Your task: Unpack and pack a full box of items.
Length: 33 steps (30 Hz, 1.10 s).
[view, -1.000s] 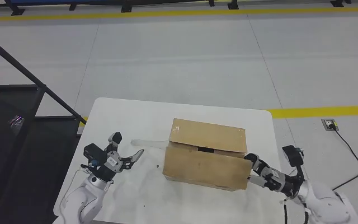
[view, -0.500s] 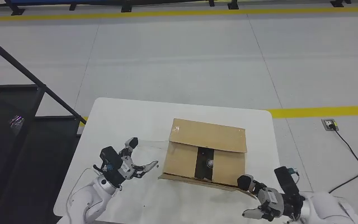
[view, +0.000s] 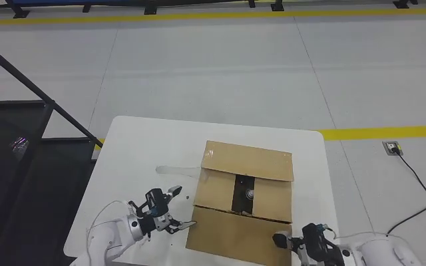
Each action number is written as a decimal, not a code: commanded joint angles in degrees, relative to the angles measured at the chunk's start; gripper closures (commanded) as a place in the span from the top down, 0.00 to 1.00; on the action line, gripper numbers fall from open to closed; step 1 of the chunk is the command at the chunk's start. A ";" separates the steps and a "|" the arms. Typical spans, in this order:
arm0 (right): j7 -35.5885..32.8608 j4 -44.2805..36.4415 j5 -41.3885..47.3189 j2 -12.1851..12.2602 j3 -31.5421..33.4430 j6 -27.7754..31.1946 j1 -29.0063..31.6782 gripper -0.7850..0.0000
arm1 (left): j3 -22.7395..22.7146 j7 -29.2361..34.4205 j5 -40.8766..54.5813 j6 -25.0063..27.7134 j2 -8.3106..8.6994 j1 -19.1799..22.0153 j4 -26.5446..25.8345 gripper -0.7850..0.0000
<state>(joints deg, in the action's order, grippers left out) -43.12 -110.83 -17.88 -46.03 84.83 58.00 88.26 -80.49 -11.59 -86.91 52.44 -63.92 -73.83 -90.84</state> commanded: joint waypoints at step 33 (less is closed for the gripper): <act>5.28 10.46 41.92 0.00 -10.39 -12.55 -10.17 1.00 | 3.51 -2.06 -3.43 -0.30 0.72 -0.09 0.84 1.00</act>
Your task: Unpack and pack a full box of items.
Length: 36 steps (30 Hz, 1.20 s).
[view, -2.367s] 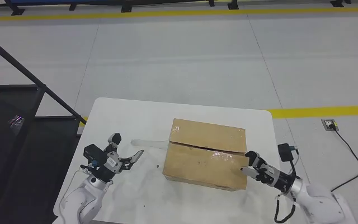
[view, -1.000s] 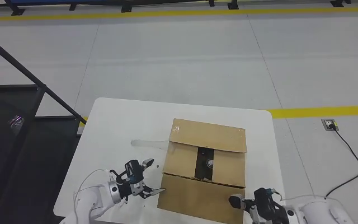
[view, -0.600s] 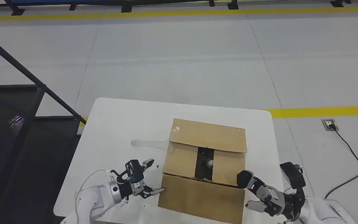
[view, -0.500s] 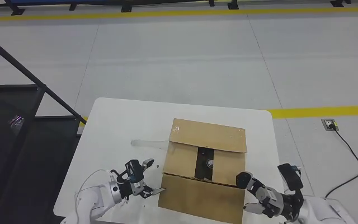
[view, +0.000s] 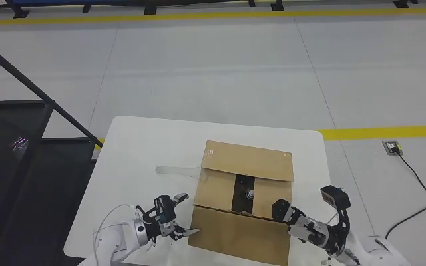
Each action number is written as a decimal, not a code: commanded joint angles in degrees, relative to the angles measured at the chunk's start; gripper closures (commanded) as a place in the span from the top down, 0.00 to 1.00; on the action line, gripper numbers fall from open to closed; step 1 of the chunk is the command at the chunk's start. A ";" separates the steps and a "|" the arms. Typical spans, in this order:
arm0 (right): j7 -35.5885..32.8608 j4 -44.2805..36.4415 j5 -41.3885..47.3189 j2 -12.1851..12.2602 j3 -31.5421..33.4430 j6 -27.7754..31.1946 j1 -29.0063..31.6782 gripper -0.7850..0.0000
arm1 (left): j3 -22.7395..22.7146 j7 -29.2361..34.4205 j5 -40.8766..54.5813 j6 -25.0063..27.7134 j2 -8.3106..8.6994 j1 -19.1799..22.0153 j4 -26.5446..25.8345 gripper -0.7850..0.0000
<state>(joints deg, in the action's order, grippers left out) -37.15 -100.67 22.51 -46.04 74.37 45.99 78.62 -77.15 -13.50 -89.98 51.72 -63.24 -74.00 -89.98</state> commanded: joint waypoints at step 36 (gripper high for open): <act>8.36 8.30 6.19 -3.72 -5.71 -28.92 -11.65 1.00 | 2.12 -2.55 -2.72 -2.94 1.07 -0.86 -0.14 1.00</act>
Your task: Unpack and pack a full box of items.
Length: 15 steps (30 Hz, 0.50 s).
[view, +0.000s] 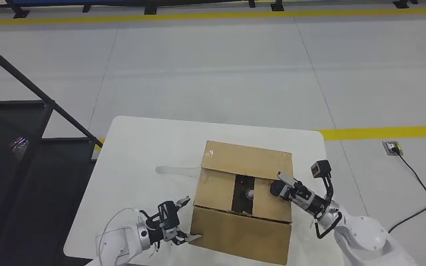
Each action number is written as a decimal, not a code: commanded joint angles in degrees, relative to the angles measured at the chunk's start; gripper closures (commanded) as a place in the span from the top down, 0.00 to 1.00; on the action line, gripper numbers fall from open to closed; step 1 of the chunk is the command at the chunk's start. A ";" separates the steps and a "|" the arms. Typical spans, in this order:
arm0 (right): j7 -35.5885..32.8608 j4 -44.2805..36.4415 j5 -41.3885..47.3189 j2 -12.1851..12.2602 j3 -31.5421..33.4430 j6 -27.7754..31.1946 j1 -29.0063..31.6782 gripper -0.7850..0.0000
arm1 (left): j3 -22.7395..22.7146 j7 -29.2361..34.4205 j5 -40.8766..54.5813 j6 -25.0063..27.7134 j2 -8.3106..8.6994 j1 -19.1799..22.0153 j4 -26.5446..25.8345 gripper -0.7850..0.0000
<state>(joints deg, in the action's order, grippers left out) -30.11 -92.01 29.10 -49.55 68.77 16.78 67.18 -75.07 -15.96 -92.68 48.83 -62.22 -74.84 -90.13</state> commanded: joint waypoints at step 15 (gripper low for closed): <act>13.13 3.83 -7.13 -3.18 -2.24 0.18 -9.13 1.00 | 0.87 0.38 0.32 -0.53 0.54 0.19 0.20 1.00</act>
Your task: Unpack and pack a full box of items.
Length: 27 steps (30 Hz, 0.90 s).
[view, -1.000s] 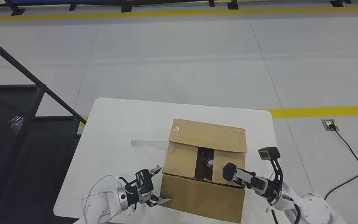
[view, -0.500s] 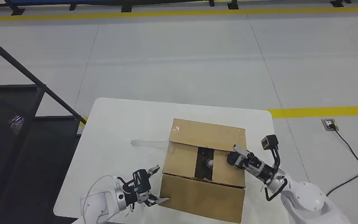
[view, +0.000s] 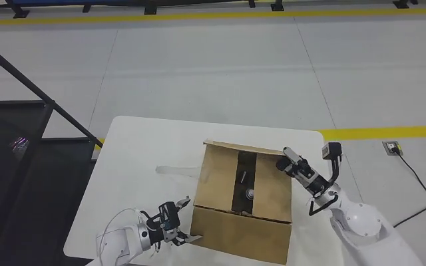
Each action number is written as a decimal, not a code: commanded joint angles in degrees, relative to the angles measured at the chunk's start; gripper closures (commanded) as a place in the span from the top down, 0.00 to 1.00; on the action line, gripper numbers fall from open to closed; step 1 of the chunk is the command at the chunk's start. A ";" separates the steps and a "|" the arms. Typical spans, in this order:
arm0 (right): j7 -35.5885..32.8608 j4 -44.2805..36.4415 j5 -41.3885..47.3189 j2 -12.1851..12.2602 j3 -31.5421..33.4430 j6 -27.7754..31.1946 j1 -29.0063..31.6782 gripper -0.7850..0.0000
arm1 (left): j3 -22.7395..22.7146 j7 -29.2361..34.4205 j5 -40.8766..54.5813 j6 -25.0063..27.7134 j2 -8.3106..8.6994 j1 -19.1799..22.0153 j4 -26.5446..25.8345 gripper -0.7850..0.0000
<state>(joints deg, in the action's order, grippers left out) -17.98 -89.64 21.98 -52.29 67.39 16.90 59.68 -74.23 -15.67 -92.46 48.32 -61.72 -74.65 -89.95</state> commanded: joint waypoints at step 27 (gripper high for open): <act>7.59 33.47 -2.46 -11.63 -16.74 -0.15 -26.88 1.00 | 2.10 3.14 2.97 -0.38 0.42 2.05 2.00 1.00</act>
<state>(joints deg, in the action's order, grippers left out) -10.27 -57.07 19.30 -63.68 50.58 16.25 33.02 -72.25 -12.61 -89.55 47.93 -61.30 -72.75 -88.00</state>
